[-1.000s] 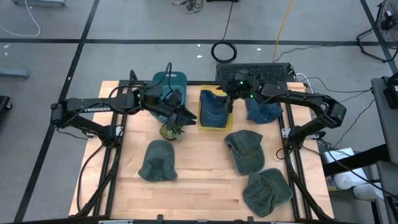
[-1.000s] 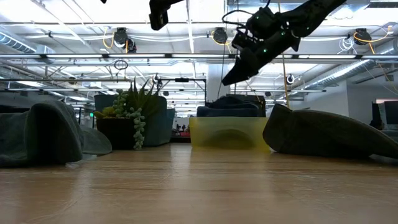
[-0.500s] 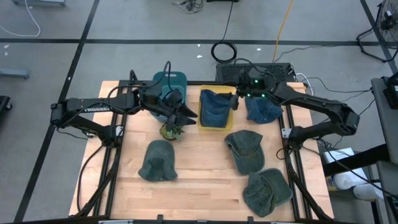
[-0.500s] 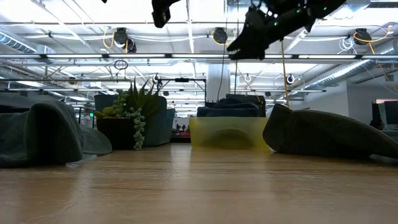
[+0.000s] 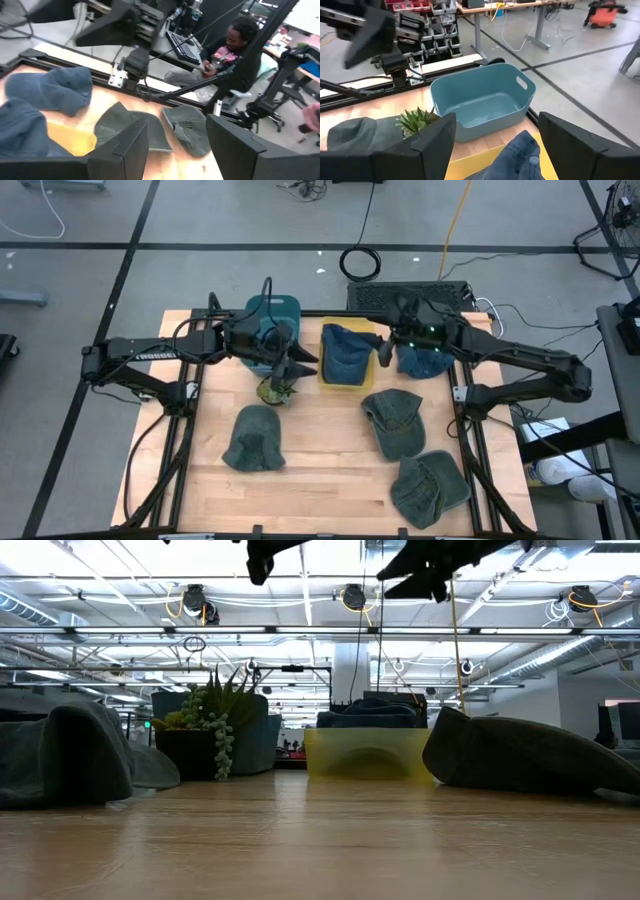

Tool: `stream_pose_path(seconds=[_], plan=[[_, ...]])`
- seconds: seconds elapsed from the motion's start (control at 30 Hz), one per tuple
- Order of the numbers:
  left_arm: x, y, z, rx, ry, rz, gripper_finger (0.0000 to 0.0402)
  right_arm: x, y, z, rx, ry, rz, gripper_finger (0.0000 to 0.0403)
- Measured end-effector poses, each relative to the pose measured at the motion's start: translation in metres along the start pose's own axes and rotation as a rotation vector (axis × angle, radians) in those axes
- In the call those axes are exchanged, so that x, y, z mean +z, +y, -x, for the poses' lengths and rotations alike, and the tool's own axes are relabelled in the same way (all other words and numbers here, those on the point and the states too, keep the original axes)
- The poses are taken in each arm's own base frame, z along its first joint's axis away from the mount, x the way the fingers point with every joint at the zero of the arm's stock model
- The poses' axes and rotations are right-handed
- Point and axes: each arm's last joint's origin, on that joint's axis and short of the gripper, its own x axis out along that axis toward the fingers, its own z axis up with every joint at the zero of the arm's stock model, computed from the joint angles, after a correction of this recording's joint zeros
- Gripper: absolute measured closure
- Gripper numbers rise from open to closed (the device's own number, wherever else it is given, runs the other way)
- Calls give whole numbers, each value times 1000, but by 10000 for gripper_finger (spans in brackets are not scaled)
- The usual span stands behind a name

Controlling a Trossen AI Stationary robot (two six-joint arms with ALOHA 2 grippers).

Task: Pick & Place hat
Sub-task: Put the blue cap into the yellow bin

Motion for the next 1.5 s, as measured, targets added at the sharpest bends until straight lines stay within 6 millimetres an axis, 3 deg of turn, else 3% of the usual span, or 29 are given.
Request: stream_pose_path(seconds=[0.43, 0.87, 1.5], plan=[[4, 5, 3, 238, -85, -70, 199, 3, 43, 23, 3, -53, 44, 131], [7, 5, 4, 259, -115, -77, 199, 1, 78, 37, -57, -104, 14, 131], [9, 4, 4, 249, -142, -72, 199, 1, 94, 46, -134, -148, 22, 131]])
